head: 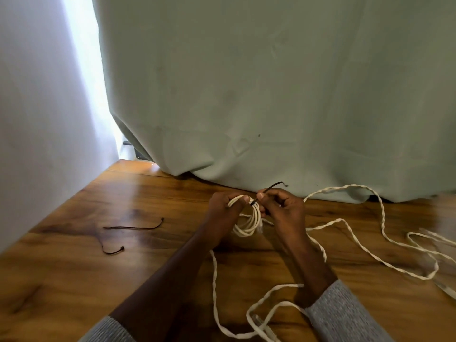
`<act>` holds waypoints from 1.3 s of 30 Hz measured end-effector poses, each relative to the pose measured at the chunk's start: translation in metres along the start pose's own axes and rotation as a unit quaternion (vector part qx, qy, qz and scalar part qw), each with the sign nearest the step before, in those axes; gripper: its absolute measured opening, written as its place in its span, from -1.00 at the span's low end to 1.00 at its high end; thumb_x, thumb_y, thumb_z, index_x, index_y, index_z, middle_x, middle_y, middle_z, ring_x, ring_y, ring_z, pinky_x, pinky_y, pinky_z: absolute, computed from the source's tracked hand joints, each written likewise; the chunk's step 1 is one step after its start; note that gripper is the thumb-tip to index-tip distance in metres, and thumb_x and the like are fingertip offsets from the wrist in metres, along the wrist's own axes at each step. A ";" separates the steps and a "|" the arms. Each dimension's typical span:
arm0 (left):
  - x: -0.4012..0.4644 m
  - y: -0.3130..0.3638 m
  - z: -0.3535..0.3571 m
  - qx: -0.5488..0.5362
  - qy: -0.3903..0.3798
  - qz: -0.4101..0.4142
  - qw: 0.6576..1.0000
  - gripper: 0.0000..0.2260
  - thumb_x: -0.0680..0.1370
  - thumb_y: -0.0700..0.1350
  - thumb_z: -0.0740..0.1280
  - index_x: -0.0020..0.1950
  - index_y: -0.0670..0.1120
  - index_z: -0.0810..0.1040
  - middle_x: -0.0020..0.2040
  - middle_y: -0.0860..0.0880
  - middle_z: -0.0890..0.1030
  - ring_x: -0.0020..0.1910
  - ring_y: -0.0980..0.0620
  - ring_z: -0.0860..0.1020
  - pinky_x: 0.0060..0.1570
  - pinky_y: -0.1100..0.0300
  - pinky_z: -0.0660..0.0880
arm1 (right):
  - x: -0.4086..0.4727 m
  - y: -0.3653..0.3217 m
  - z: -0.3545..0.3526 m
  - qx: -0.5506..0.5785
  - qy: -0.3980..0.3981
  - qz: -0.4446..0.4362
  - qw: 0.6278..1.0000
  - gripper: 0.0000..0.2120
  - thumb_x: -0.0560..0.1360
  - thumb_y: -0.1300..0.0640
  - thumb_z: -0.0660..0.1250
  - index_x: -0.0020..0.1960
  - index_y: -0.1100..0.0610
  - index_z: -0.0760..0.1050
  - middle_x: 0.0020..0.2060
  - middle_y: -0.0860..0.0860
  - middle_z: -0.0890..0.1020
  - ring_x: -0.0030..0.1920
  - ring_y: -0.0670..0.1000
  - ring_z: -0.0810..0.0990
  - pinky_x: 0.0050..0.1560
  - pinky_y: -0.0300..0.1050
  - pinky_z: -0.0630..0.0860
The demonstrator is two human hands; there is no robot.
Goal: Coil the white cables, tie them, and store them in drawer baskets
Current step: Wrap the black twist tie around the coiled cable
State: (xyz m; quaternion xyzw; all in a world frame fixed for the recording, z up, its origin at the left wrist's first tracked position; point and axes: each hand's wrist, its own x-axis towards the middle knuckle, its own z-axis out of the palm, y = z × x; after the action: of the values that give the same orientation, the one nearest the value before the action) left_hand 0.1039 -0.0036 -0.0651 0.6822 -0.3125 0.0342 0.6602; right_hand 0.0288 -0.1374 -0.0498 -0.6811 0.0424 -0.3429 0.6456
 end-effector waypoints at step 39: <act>-0.132 0.015 -0.315 0.488 0.285 -0.054 0.823 -0.83 0.58 -0.13 0.35 -0.09 -0.20 0.68 -0.18 -0.10 0.69 -0.26 0.00 0.60 -0.22 0.16 0.46 | -0.084 -0.015 0.340 -0.235 -0.392 -0.001 0.889 -0.88 0.44 0.12 0.47 -0.28 0.08 0.64 -0.31 0.02 0.69 -0.25 0.07 0.68 -0.18 0.14 0.68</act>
State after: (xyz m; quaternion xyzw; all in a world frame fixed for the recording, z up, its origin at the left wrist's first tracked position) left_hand 0.1060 0.3381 -0.0731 0.8909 -0.0150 0.3395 0.3013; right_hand 0.1365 0.1964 -0.0476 -0.8921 -0.1351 -0.0285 0.4302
